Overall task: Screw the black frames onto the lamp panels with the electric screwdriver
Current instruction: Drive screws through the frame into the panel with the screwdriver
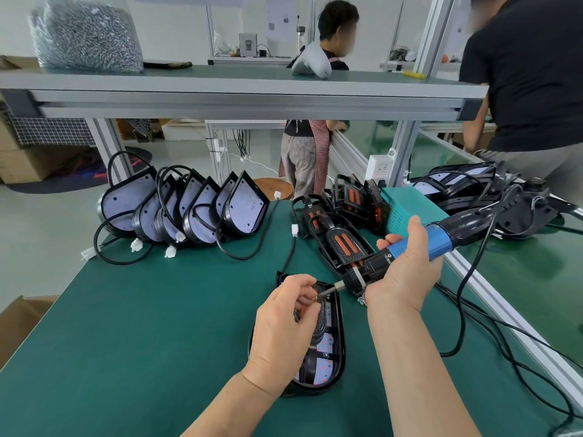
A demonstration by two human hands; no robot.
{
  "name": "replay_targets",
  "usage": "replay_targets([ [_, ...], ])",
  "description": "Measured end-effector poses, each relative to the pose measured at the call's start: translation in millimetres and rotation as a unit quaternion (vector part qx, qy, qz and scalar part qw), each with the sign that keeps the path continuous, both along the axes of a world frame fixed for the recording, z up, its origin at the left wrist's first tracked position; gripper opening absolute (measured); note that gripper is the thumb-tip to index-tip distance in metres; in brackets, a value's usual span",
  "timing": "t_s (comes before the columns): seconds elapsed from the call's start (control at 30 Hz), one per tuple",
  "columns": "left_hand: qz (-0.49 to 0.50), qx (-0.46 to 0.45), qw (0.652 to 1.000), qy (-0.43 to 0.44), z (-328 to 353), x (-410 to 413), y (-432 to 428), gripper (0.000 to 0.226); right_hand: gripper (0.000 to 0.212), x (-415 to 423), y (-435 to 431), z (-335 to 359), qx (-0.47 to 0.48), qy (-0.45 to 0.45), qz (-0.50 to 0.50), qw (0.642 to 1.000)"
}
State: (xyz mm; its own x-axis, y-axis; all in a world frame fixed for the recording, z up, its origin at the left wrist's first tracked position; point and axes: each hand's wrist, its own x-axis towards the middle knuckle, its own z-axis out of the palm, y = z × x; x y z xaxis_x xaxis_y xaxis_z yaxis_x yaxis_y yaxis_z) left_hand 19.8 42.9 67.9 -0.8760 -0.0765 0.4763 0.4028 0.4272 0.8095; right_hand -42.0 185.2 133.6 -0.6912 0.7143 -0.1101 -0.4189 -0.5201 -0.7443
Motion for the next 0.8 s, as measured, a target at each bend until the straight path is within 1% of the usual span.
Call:
replay_targets([
  [0.07, 0.008, -0.009, 1.0, 0.007, 1, 0, -3, 0.056, 0.033, -2, 0, 2, -0.002, 0.003, 0.0, 1.0],
  [0.13, 0.059, -0.04, 0.997, 0.021, 1, -3, -10, 0.046, 0.035, -6, -1, 3, -0.001, 0.007, 0.003, 1.0],
  [0.17, 0.093, -0.05, 0.994, 0.003, 1, -7, -15, 0.045, 0.032, -8, -2, 3, 0.003, 0.01, 0.005, 1.0],
  [0.23, 0.126, -0.046, 0.985, -0.111, -1, -13, -27, 0.061, 0.023, -14, -6, 4, 0.018, 0.017, 0.007, 1.0],
  [0.3, 0.11, -0.038, 0.965, -0.235, -4, -19, -35, 0.075, 0.018, -21, -12, 5, 0.039, 0.023, 0.016, 0.999],
  [0.33, 0.093, -0.048, 0.955, -0.279, -6, -21, -36, 0.078, 0.018, -24, -16, 5, 0.049, 0.028, 0.023, 0.998],
  [0.4, 0.068, -0.091, 0.94, -0.323, -9, -24, -35, 0.077, 0.019, -30, -25, 5, 0.071, 0.043, 0.033, 0.996],
  [0.47, 0.066, -0.126, 0.932, -0.332, -11, -29, -33, 0.069, 0.02, -36, -35, 5, 0.097, 0.057, 0.04, 0.993],
  [0.5, 0.059, -0.127, 0.931, -0.337, -12, -32, -32, 0.063, 0.02, -39, -40, 6, 0.11, 0.066, 0.044, 0.991],
  [0.6, 0.004, -0.059, 0.931, -0.36, -16, -39, -33, 0.042, 0.018, -47, -53, 4, 0.15, 0.08, 0.056, 0.984],
  [0.63, -0.012, -0.031, 0.93, -0.366, -18, -39, -33, 0.039, 0.018, -48, -57, 3, 0.165, 0.083, 0.063, 0.981],
  [0.7, -0.023, 0.007, 0.927, -0.375, -19, -38, -33, 0.044, 0.019, -48, -64, -1, 0.19, 0.092, 0.079, 0.974],
  [0.8, -0.019, 0.019, 0.923, -0.383, -18, -37, -33, 0.055, 0.017, -48, -71, -6, 0.213, 0.096, 0.093, 0.968],
])
